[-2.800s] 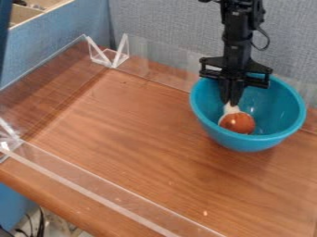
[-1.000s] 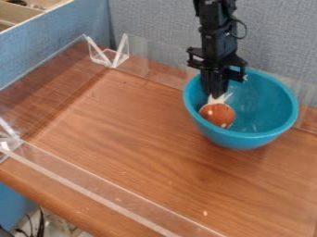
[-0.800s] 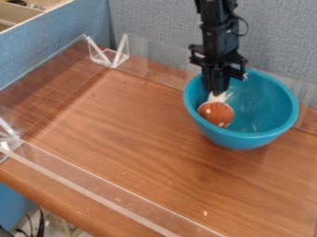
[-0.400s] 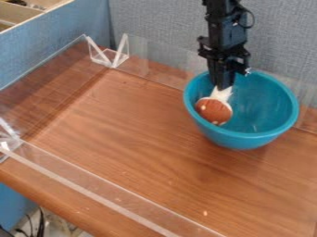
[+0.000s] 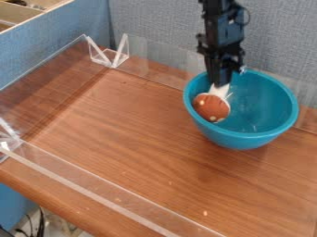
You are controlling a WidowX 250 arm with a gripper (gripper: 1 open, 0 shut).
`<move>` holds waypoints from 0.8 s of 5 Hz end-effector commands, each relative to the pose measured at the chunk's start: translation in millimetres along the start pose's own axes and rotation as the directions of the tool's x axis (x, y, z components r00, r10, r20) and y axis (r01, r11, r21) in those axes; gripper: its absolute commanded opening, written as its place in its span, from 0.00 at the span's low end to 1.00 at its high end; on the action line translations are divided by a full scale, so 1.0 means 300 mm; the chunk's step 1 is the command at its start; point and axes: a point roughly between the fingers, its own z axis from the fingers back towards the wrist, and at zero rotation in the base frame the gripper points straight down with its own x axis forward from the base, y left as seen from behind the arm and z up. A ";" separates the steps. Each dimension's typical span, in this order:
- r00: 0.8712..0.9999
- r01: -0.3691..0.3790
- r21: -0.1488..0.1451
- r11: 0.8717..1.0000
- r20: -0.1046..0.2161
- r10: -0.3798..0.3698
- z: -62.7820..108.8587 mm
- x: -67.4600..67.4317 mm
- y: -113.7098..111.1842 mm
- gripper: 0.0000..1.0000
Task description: Put the mushroom in the blue bowl
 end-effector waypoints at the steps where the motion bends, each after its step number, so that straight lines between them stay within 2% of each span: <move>1: 0.995 -0.049 0.056 0.997 0.084 0.044 0.090 0.008 -0.003 0.00; 2: 0.997 0.026 0.048 0.999 0.073 -0.029 0.113 0.021 -0.017 0.00; 3: 0.992 0.101 0.040 0.994 0.067 -0.104 0.141 0.034 -0.035 0.00; 4: 0.982 0.178 0.032 0.983 0.061 -0.180 0.168 0.049 -0.055 0.00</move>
